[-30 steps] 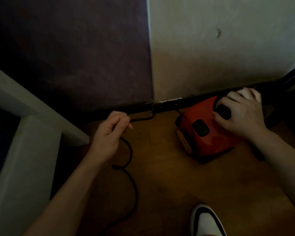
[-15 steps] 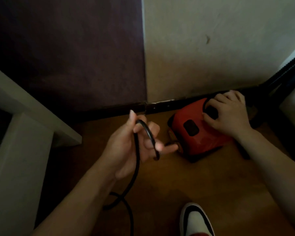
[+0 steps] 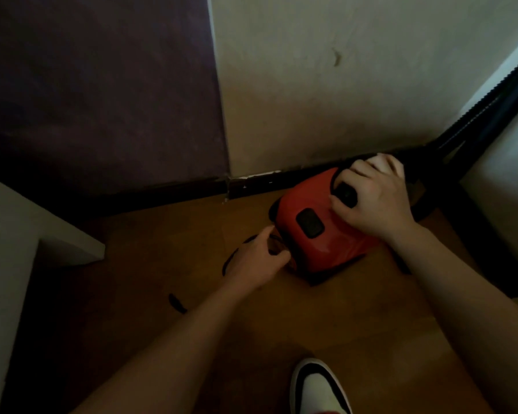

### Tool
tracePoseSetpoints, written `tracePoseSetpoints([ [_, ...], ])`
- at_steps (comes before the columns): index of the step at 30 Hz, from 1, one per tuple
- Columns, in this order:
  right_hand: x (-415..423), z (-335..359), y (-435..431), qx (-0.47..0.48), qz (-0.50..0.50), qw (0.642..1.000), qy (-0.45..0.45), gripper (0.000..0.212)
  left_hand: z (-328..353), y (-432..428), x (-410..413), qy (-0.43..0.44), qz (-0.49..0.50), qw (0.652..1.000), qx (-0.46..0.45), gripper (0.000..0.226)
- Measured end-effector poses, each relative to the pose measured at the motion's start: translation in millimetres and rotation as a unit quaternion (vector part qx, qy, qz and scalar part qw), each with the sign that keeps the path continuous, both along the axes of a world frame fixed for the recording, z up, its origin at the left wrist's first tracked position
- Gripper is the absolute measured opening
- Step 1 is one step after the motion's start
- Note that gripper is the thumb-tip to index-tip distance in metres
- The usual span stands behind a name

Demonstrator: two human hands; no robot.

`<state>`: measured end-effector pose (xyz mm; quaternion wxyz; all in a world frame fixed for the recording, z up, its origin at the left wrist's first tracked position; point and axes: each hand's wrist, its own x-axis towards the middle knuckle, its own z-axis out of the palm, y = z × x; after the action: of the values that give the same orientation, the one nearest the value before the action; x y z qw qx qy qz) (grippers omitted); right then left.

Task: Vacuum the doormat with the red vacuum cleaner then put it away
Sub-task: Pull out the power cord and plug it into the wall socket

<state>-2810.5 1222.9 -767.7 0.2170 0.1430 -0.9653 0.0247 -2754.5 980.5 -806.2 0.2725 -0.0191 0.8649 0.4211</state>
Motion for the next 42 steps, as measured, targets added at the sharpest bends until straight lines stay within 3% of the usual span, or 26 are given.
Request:
tracePoseSetpoints([
  [2, 0, 1, 0, -0.005, 0.003, 1.000, -0.002, 0.036, -9, 5, -6, 0.018, 0.012, 1.000, 0.013, 0.024],
  [3, 0, 1, 0, -0.007, 0.006, 1.000, -0.001, 0.036, -12, 7, -9, 0.028, 0.017, 0.999, 0.024, 0.023],
  [10, 0, 0, 1, -0.004, 0.005, 1.000, 0.002, 0.034, -22, 13, 13, -0.039, 0.091, 0.984, 0.150, 0.033],
  [19, 0, -2, 1, -0.002, 0.002, 1.000, 0.003, 0.033, -53, 17, 51, -0.062, 0.108, 0.972, 0.199, 0.037],
  [24, 0, -1, 2, -0.008, 0.006, 1.000, -0.002, 0.036, -70, 11, 61, -0.092, 0.143, 0.978, 0.117, 0.030],
  [29, -1, -3, 3, -0.009, 0.015, 1.000, 0.006, 0.034, -92, -24, 37, -0.012, 0.228, 0.973, -0.001, 0.023],
  [35, -1, -4, 3, -0.012, 0.018, 1.000, 0.015, 0.030, -63, -57, -11, 0.108, 0.336, 0.936, 0.000, 0.025],
  [38, -2, -3, 5, 0.011, 0.020, 1.000, 0.016, 0.032, -21, -65, -25, 0.133, 0.302, 0.939, 0.094, 0.019],
  [42, -6, 6, 5, 0.047, 0.027, 0.998, 0.014, 0.034, 43, -67, 0, 0.166, 0.120, 0.966, 0.156, 0.013],
])
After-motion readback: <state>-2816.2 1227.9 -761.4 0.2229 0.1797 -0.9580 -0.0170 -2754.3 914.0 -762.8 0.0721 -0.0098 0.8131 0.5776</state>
